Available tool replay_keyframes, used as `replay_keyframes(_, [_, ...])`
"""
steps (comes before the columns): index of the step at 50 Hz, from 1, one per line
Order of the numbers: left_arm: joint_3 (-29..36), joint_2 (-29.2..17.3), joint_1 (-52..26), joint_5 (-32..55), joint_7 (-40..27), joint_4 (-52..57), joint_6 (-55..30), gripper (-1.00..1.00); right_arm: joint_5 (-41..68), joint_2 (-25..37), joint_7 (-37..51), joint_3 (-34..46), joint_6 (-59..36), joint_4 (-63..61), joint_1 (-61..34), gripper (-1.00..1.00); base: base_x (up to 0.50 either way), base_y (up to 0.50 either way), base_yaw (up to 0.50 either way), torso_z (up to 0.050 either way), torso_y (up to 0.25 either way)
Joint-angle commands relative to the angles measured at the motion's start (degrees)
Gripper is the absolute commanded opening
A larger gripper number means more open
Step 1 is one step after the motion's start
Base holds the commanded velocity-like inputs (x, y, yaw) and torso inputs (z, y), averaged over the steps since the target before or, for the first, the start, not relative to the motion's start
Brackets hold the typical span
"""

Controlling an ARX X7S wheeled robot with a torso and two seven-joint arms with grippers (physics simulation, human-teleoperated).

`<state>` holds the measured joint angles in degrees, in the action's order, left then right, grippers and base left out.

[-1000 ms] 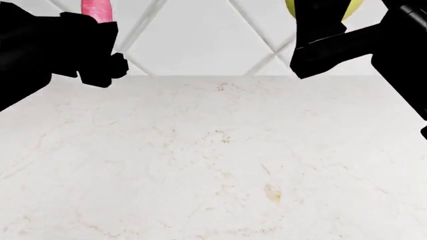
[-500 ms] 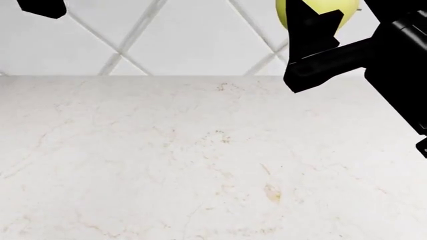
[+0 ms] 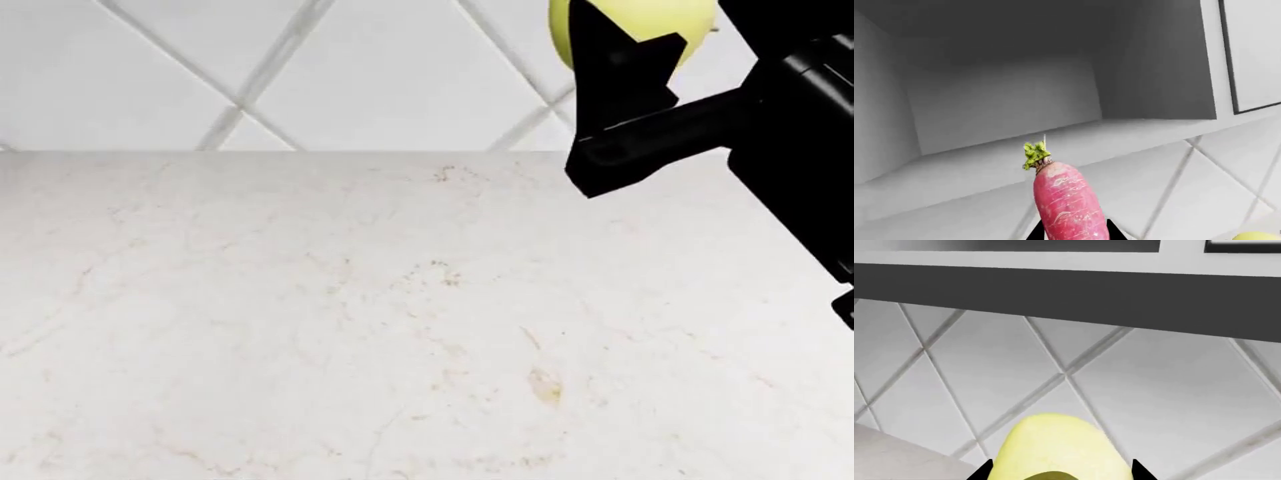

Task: Pick the pear, radish from the counter and place them in the cabinet. Then close the cabinet.

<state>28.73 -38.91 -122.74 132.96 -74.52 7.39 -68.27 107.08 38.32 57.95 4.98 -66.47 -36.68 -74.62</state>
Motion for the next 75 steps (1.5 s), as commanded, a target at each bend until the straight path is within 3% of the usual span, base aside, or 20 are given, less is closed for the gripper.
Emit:
replay_keyframes(1, [0.3,4.5,-6.8,-12.0,6.8,-8.8,-5.4,-1.0,0.0,0.2,-0.4,0.2,-0.1,-0.4,-0.2,-1.0,0.0,0.0,0.0,0.0,0.0])
replay_keyframes(10, [1.3,7.2,-10.0,-28.6,17.2,-13.7,-8.4,-1.0,-0.2,0.2,-1.1,0.3,0.1,-0.5,0.2,-1.0,0.0,0.0,0.0,0.0,0.0])
replay_keyframes(16, [4.4,9.3,-11.9,-45.3,30.3,-18.8,-6.1,-1.0,0.3,0.2,-1.1,0.9,0.2,-0.3,-0.3,-1.0,0.0,0.0,0.0,0.0,0.0])
replay_keyframes(27, [7.6,18.7,-12.2,-79.5,55.0,-38.0,3.3,-1.0,-2.2,-0.1,-4.4,0.2,0.0,0.2,1.1,-1.0,0.0,0.0,0.0,0.0,0.0])
replay_keyframes(35, [-1.4,29.0,-12.2,-109.4,72.6,-56.3,11.6,-1.0,-4.9,-0.9,-6.4,-1.0,0.9,-0.6,4.8,-1.0,0.0,0.0,0.0,0.0,0.0])
replay_keyframes(40, [-14.6,34.7,-12.2,-130.3,80.6,-66.0,18.1,-1.0,-5.4,-1.2,-6.5,-0.9,1.2,-0.6,5.5,-1.0,0.0,0.0,0.0,0.0,0.0])
replay_keyframes(44, [-22.9,36.8,-12.2,-140.5,82.9,-70.1,22.4,-1.0,-6.5,-1.4,-7.0,-0.8,1.3,-0.3,6.0,-1.0,0.0,0.0,0.0,0.0,0.0])
replay_keyframes(49, [-26.4,37.5,-12.3,-143.8,82.5,-72.3,26.0,-1.0,-8.1,-1.7,-7.9,-0.4,1.3,0.2,6.4,-1.0,0.0,0.0,0.0,0.0,0.0])
replay_keyframes(64, [-26.3,38.6,-12.3,-142.6,80.5,-77.8,30.3,-1.0,-10.9,-1.9,-9.7,0.4,1.5,1.1,7.1,-1.0,0.0,0.0,0.0,0.0,0.001])
replay_keyframes(75, [-19.2,38.3,-11.6,-134.6,78.0,-82.4,30.3,-1.0,-9.3,-1.1,-7.9,0.8,1.9,0.9,6.8,-1.0,0.0,0.0,0.0,0.0,0.0])
